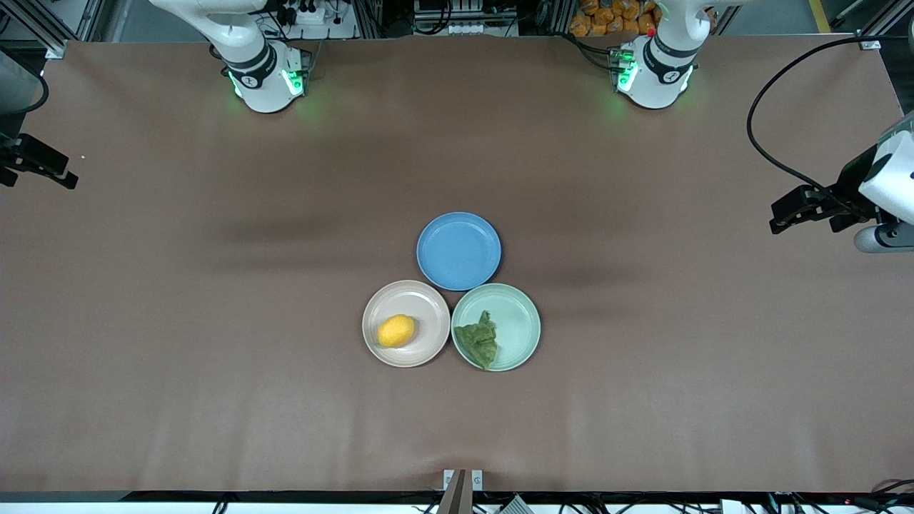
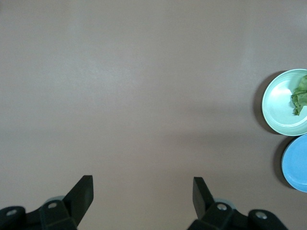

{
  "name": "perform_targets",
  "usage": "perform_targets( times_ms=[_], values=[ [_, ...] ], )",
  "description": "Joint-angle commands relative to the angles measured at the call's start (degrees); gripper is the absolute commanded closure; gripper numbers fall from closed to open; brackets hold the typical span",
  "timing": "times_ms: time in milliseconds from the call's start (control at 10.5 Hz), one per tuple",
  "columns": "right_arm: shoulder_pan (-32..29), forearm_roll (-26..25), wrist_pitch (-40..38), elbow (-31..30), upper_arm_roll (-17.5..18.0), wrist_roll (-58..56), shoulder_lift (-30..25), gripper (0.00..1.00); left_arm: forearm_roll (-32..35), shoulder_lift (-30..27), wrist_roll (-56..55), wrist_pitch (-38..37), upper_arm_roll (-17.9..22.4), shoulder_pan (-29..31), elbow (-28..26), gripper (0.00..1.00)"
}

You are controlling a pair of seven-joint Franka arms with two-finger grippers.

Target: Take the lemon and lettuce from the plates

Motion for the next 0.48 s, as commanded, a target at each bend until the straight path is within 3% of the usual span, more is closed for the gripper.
perform_targets(
  times_ms=[0, 382],
  values=[
    [-0.62, -0.67, 0.56, -2.41, 0.69, 0.25, -1.83, 0.00, 0.43, -0.33, -1.20, -1.02, -0.13, 0.04, 0.48, 0.04],
    [-0.62, -0.58, 0.56, -2.50, 0.70, 0.25, -1.83, 0.00, 0.43, -0.33, -1.11, -1.02, -0.13, 0.04, 0.48, 0.04]
  ],
)
